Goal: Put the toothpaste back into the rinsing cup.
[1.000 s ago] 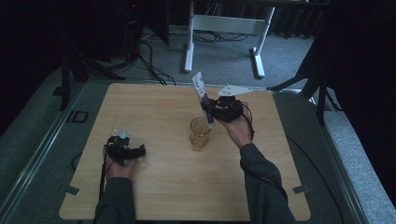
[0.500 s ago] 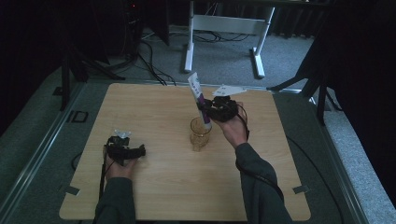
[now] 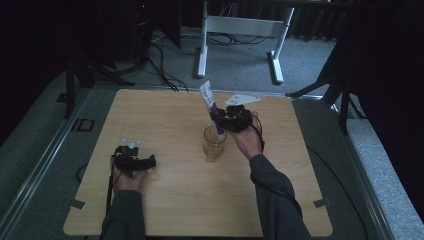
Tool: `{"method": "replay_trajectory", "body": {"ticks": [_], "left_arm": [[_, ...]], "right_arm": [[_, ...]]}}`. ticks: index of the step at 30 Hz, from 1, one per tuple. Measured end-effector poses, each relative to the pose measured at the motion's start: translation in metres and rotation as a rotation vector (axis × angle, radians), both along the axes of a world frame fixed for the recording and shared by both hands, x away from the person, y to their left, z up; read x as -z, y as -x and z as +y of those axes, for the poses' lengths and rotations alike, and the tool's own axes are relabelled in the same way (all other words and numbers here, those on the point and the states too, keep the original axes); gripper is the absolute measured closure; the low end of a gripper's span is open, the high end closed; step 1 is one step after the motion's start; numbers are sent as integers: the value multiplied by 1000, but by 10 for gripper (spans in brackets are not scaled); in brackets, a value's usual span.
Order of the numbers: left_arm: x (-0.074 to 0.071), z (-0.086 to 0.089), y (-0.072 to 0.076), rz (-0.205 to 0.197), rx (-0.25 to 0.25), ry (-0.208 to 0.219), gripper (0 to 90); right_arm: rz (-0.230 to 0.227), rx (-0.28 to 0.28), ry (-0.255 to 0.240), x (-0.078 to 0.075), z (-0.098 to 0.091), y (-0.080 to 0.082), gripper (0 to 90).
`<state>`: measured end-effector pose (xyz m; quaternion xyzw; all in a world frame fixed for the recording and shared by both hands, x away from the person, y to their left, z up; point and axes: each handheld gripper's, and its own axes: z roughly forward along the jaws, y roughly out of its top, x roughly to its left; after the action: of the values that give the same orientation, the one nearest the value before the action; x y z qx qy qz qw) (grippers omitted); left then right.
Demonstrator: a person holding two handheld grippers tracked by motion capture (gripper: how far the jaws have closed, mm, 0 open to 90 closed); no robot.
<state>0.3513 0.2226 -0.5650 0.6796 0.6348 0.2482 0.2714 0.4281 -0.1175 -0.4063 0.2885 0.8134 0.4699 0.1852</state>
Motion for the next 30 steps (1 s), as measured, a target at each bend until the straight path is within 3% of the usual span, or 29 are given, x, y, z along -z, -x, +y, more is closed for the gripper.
{"method": "replay_trajectory", "body": {"ticks": [8,21,30], "left_arm": [[0,0,0,1,0,0,14],[0,0,0,1,0,0,14],[0,0,0,1,0,0,14]], "right_arm": [[5,18,3,6,4,-2,728],[22,6,54,21,14,-3,726],[31,9,55,26,17,-4,725]]}}
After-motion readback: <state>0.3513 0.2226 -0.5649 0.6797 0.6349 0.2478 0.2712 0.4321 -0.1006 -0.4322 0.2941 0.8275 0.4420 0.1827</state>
